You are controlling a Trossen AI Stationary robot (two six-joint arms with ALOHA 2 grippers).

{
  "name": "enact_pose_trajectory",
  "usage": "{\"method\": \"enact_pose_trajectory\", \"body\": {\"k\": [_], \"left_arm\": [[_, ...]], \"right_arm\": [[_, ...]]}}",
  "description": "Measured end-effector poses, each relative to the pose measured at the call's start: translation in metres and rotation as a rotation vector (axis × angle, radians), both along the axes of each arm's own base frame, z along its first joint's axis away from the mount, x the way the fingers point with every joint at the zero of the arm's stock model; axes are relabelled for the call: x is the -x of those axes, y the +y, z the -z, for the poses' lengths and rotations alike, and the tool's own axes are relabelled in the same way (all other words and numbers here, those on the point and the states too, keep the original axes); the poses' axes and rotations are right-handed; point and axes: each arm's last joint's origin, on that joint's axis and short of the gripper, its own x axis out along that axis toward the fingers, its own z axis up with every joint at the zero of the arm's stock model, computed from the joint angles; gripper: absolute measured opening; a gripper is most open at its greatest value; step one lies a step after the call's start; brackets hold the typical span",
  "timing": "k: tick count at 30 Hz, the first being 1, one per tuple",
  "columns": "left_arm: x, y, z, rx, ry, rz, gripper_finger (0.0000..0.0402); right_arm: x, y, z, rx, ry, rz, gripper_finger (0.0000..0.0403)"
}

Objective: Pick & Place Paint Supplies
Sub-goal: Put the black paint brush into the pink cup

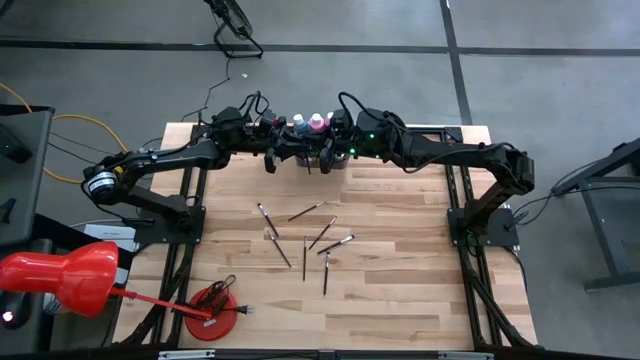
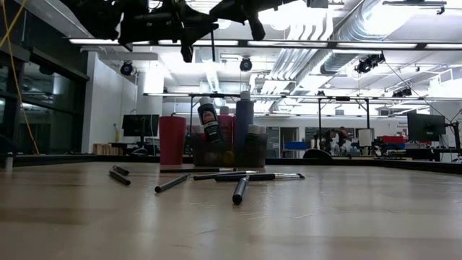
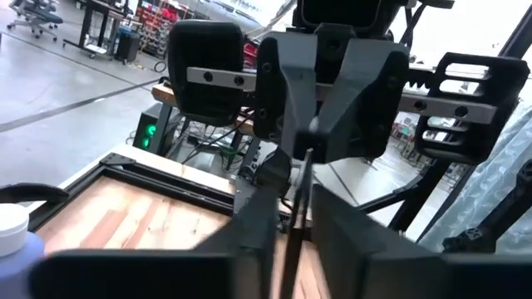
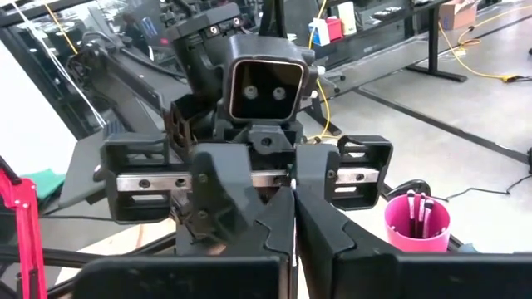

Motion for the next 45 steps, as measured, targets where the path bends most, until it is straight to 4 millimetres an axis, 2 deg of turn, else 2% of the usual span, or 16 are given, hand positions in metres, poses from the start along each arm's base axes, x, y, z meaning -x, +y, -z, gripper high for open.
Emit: {"method": "enact_pose_trajectory", "body": {"k": [2,4,8,15,19,23,28,32,38,45], "left_arm": [[0.000,0.000,0.000,-0.015,-0.001,0.002,0.0033],[0.000,0.000,0.000,-0.027,-0.002,-0.001,0.0014],[0.000,0.000,0.000,-0.035,-0.002,0.003,0.0022],[0.000,0.000,0.001,-0.087,0.006,-0.002,0.0011],[0.000,0.000,0.003,-0.113,0.018,-0.006,0.0012],[0.004,0.005,0.002,-0.178,0.015,-0.030,0.0010],[0.019,0.024,0.002,-0.232,0.045,-0.105,0.0010],[0.041,0.040,0.001,-0.286,0.102,-0.206,0.0010],[0.072,0.059,-0.003,-0.367,0.171,-0.377,0.0010],[0.089,0.073,0.009,-0.391,0.335,-0.529,0.0010]], "right_arm": [[0.000,0.000,0.000,0.000,0.000,0.002,0.0004],[0.000,0.000,0.000,-0.001,0.000,0.000,0.0004],[0.000,0.000,0.000,-0.005,-0.002,0.002,0.0004],[0.001,0.001,-0.001,-0.070,-0.015,-0.003,0.0009],[0.007,0.003,-0.008,-0.094,-0.029,0.004,0.0048],[0.020,0.004,-0.017,-0.131,-0.018,0.017,0.0111],[0.041,0.009,-0.033,-0.133,-0.005,0.022,0.0180],[0.056,0.014,-0.042,-0.135,0.008,0.021,0.0212],[0.066,0.021,-0.046,-0.133,0.035,0.064,0.0221],[0.064,0.030,-0.042,-0.124,0.072,0.108,0.0220]]}}
